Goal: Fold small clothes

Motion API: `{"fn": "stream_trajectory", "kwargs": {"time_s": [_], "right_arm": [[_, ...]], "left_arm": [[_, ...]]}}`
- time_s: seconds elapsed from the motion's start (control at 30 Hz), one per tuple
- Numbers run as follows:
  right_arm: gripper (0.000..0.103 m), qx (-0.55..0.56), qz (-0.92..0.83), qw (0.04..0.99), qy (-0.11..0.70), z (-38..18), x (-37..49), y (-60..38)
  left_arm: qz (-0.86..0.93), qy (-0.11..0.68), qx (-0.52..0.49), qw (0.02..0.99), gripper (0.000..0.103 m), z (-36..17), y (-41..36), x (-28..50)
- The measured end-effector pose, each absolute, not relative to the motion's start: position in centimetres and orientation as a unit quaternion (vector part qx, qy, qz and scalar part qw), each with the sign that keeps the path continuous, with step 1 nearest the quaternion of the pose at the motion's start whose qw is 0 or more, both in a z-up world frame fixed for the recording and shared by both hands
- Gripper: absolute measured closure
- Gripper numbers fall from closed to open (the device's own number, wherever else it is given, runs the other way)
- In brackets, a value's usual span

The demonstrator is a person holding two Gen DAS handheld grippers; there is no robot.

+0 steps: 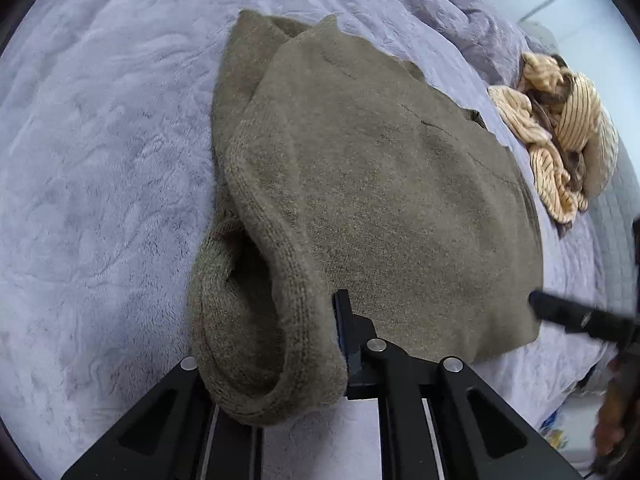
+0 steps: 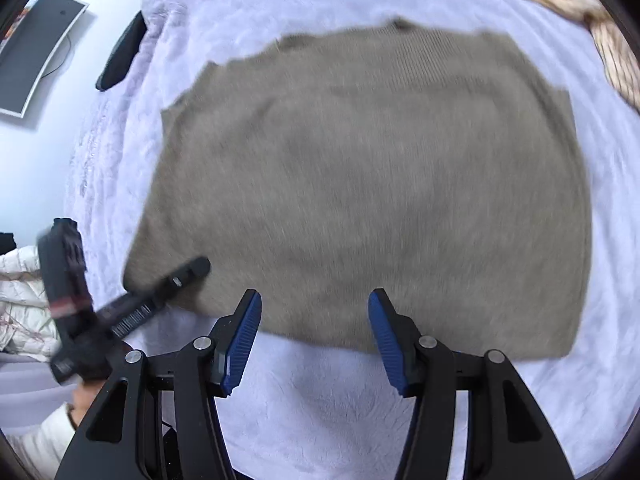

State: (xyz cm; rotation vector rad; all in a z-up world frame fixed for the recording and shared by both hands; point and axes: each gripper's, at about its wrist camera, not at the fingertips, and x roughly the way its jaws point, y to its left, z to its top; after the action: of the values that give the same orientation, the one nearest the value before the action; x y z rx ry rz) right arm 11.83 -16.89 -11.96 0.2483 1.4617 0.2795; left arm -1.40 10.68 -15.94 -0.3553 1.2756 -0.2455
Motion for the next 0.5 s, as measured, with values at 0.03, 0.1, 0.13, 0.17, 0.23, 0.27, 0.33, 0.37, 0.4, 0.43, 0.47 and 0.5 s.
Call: {"fn": "stream_trajectory", "kwargs": {"time_s": [0.03, 0.1, 0.13, 0.17, 0.23, 0.27, 0.33, 0.37, 0.4, 0.43, 0.47, 0.5], "right_arm": [[0.038, 0.104, 0.131, 0.729, 0.664, -11.3, 12.8, -16.6], [0.036, 0.077, 0.149, 0.727, 0.666, -9.8, 15.5, -15.4], [0.034, 0.063, 0.163, 0.726, 0.665, -9.1, 16.7, -14.4], [0.033, 0.050, 0.176, 0.721, 0.669, -8.6, 17.9, -13.1], [0.026, 0.029, 0.203, 0.696, 0.688, -8.3, 20.4, -10.2], [0.026, 0.017, 0.214, 0.682, 0.699, -8.4, 21.7, -8.4], [0.025, -0.008, 0.228, 0.666, 0.710, -8.7, 22.9, -5.2], [0.025, -0.024, 0.235, 0.655, 0.718, -9.2, 23.5, -3.4], [0.025, -0.041, 0.239, 0.643, 0.726, -9.8, 24.2, -1.4], [0.025, -0.055, 0.240, 0.630, 0.736, -10.4, 24.5, 0.0], [0.025, -0.066, 0.240, 0.616, 0.747, -11.2, 24.6, 1.2], [0.025, -0.076, 0.240, 0.605, 0.755, -12.0, 24.8, 2.5]], "left_arm": [[-0.116, 0.583, -0.126, 0.795, 0.091, -15.5, 9.8, -1.6], [-0.122, 0.565, -0.059, 0.814, 0.091, -14.8, 8.2, -2.2], [-0.126, 0.554, -0.024, 0.823, 0.091, -14.5, 7.4, -2.6], [-0.128, 0.547, -0.004, 0.827, 0.091, -14.2, 7.0, -2.8], [-0.134, 0.532, 0.036, 0.835, 0.091, -14.0, 6.0, -3.2], [-0.137, 0.525, 0.054, 0.839, 0.091, -14.0, 5.6, -3.4], [-0.141, 0.514, 0.079, 0.842, 0.091, -14.1, 5.1, -3.7], [-0.143, 0.508, 0.091, 0.844, 0.091, -14.1, 4.8, -3.9], [-0.145, 0.503, 0.102, 0.846, 0.091, -14.2, 4.7, -4.1], [-0.147, 0.497, 0.112, 0.848, 0.091, -14.3, 4.7, -4.3], [-0.150, 0.491, 0.123, 0.849, 0.091, -14.3, 4.5, -4.5], [-0.152, 0.486, 0.132, 0.851, 0.091, -14.3, 4.4, -4.7]]}}
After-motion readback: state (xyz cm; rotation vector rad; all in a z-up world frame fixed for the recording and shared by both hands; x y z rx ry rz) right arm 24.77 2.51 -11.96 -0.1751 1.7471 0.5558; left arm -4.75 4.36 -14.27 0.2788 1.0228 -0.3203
